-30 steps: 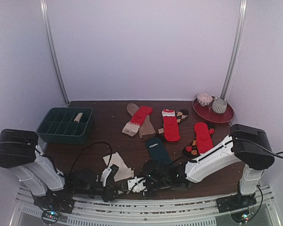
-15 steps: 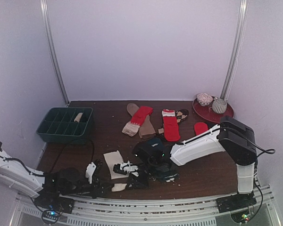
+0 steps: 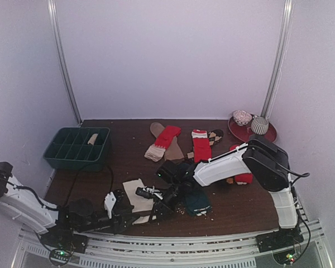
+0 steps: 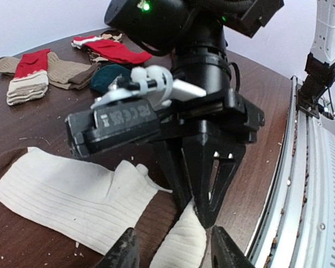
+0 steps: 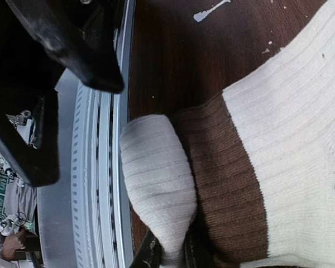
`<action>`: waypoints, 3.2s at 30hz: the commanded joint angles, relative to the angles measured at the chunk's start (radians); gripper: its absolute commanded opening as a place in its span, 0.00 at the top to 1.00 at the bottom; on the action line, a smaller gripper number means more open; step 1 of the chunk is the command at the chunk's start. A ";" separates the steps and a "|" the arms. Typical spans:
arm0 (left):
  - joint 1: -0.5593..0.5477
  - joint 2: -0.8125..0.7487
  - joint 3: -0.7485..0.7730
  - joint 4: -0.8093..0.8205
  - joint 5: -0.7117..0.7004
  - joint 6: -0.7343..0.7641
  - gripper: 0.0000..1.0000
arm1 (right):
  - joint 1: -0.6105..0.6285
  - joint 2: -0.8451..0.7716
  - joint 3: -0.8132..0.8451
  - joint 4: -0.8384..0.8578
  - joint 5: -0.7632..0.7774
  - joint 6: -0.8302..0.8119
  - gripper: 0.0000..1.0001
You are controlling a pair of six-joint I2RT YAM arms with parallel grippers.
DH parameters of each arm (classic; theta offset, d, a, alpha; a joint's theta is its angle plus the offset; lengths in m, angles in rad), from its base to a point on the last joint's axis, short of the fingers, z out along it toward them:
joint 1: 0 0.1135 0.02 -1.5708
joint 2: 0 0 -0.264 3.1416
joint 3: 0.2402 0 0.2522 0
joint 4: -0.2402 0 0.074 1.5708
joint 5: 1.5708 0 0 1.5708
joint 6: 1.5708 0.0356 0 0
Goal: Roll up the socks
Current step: Roll a pair of socks at the center of the board.
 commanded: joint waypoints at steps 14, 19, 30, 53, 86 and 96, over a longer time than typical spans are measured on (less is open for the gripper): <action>-0.008 0.393 -0.010 0.360 0.086 0.072 0.58 | -0.039 0.098 -0.057 -0.207 0.085 0.045 0.89; -0.018 0.318 -0.018 0.329 0.089 0.085 0.54 | -0.049 0.095 -0.058 -0.204 0.085 0.048 0.89; -0.022 0.450 0.023 0.322 0.073 0.090 0.51 | -0.056 0.097 -0.051 -0.221 0.083 0.043 0.89; -0.022 0.538 0.065 0.362 0.126 0.070 1.00 | -0.058 0.106 -0.076 -0.182 0.090 0.074 0.89; 0.056 0.688 0.012 0.062 0.343 -0.593 1.00 | 0.105 -0.499 -0.659 0.674 0.644 -0.439 0.48; 0.058 0.740 0.004 0.119 0.379 -0.609 1.00 | 0.249 -0.396 -0.571 0.665 0.829 -0.696 0.46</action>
